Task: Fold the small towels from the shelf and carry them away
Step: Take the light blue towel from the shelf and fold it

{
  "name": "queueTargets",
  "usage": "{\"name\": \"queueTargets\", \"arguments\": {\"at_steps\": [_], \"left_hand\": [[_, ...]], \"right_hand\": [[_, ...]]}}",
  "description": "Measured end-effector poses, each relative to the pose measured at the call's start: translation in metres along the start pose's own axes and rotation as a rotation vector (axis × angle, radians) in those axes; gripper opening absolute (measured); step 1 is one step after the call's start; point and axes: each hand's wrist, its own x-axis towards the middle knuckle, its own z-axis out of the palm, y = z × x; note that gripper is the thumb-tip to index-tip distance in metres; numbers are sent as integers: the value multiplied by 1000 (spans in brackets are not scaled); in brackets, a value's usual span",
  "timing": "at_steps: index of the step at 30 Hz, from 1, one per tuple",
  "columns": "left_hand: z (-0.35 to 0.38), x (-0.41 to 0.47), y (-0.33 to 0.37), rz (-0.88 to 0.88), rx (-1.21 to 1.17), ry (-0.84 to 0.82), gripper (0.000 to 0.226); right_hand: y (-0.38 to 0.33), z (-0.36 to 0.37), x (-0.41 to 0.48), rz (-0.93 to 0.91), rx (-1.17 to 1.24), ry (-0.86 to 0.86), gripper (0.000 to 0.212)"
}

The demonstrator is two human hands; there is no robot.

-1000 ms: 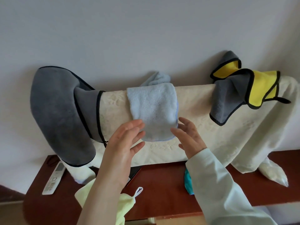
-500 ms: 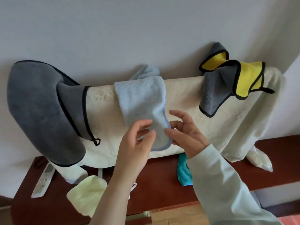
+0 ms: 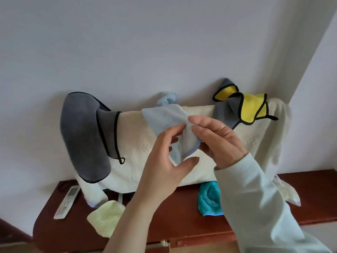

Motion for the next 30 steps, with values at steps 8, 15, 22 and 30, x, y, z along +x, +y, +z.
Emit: {"name": "queueTargets", "arguments": {"at_steps": [8, 15, 22, 30], "left_hand": [[-1, -24, 60, 81, 31, 75, 48], [3, -32, 87, 77, 9, 41, 41], [5, -38, 105, 21, -214, 240, 32], [35, -44, 139, 25, -367, -36, 25]], "right_hand": [[-70, 8, -42, -213, 66, -65, 43], [-102, -8, -61, -314, 15, -26, 30], [-107, -33, -83, -433, -69, -37, 56], [-144, -62, -111, -690, -82, -94, 62]]}}
